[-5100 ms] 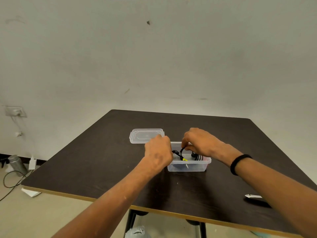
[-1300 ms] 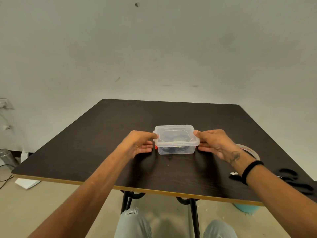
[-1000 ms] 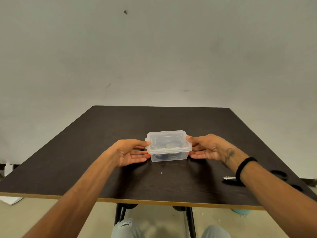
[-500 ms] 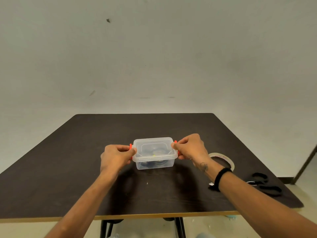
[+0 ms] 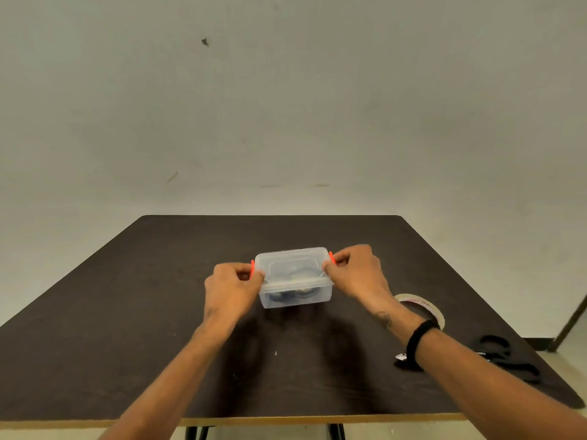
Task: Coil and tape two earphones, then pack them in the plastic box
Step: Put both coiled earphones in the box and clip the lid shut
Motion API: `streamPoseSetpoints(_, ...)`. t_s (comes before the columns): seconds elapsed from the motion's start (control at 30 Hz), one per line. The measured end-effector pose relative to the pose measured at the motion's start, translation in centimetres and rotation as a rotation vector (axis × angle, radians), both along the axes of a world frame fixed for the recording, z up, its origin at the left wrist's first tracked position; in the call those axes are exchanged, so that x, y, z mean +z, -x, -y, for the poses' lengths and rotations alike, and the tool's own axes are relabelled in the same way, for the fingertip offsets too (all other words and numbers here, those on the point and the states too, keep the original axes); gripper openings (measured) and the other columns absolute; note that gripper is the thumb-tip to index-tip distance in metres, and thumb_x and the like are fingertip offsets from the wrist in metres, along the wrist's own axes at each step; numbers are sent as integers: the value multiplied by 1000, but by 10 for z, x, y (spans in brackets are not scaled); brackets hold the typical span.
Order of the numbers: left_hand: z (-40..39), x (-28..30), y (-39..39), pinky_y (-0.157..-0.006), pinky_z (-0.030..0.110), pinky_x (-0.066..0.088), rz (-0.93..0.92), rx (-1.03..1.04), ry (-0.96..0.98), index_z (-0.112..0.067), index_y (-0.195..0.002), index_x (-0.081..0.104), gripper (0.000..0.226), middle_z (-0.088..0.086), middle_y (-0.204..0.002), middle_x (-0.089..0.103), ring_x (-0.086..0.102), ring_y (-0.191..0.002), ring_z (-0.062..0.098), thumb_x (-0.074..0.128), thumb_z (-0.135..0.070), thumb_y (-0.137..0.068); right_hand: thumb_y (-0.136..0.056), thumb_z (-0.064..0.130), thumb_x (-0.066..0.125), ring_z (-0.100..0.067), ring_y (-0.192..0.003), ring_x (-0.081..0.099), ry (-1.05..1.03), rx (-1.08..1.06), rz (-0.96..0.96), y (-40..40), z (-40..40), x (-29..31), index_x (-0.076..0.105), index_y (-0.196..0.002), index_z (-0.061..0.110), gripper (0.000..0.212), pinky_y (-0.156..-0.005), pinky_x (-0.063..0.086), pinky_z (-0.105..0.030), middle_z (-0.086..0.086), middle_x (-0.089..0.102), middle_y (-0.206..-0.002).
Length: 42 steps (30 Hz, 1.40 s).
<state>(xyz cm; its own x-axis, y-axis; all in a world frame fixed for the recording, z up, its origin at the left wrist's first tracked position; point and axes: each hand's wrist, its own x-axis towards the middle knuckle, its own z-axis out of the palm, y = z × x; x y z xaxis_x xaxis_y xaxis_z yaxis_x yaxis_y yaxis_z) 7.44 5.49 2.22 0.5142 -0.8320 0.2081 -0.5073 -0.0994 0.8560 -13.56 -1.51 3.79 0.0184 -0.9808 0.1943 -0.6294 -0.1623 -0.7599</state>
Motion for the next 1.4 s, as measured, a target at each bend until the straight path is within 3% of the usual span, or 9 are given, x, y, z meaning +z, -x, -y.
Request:
streamPoseSetpoints(0.17, 45, 33, -6, -76, 22, 47, 20, -49, 74, -15, -116, 78, 26, -3, -97, 73, 64, -85, 10, 70, -31, -97, -86, 20, 82, -19, -88, 77, -13, 30, 231, -4, 53, 13, 77, -90, 22, 7, -83, 66, -45, 0, 77, -94)
streamPoseSetpoints(0.23, 67, 41, -12, -78, 21, 49, 47, -103, 84, -15, -121, 75, 33, -2, -103, 74, 65, -87, 11, 74, -34, -94, -82, 21, 87, -21, -96, 74, -15, 17, 296, -10, 81, 14, 74, -109, 14, 30, -87, 65, -45, -2, 75, -105)
streamPoseSetpoints(0.4, 126, 32, -30, -91, 20, 44, 74, -170, 76, -12, -140, 62, 67, 4, -129, 71, 60, -99, 9, 87, -35, -82, -73, 31, 96, -19, -102, 72, 8, 82, 255, -36, 137, 7, 70, -124, 11, 61, -93, 62, -36, -3, 74, -114)
streamPoseSetpoints(0.53, 164, 19, -47, -99, 26, 50, 119, -160, 61, -9, -142, 59, 72, 8, -136, 68, 62, -106, 15, 88, -34, -81, -73, 28, 96, -19, -105, 69, 40, 99, 154, -56, 172, -4, 71, -125, 8, 61, -93, 58, -30, -6, 72, -119)
streamPoseSetpoints(0.63, 188, 11, -63, -104, 34, 52, 152, -141, 37, -8, -140, 60, 69, 10, -135, 69, 66, -117, 24, 85, -38, -83, -75, 27, 95, -19, -104, 70, 57, 104, 124, -70, 195, -7, 73, -122, 7, 56, -96, 60, -35, -6, 73, -117)
streamPoseSetpoints(0.8, 218, 1, -80, -103, 36, 54, 166, -132, 14, -8, -140, 59, 70, 11, -137, 67, 66, -121, 28, 85, -42, -83, -77, 25, 93, -21, -100, 69, 91, 98, 60, -89, 220, -4, 74, -117, 5, 49, -85, 55, -27, -8, 73, -108)
streamPoseSetpoints(1.03, 241, -17, -86, -102, 35, 52, 174, -99, -73, -11, -129, 66, 60, 11, -127, 72, 67, -119, 29, 86, -41, -82, -78, 22, 92, -21, -105, 68, 40, 120, -16, -91, 240, -19, 70, -124, 6, 54, -94, 58, -30, -10, 72, -118)
streamPoseSetpoints(1.23, 219, -18, -65, -113, 51, 43, 441, -89, 26, -15, -154, 41, 86, 24, -139, 58, 53, -130, 45, 74, -50, -83, -78, 31, 88, -21, -109, 72, 134, 223, -137, -53, 209, 8, 72, -124, 11, 52, -100, 57, -37, -9, 75, -120)
streamPoseSetpoints(1.4, 149, -16, 1, -101, 29, 46, 440, -426, 138, -20, -140, 59, 57, 5, -124, 69, 65, -111, 20, 76, -42, -91, -84, 40, 84, -4, -97, 74, 184, 378, -251, 30, 146, 43, 78, -116, 16, 41, -94, 61, -30, 4, 78, -108)
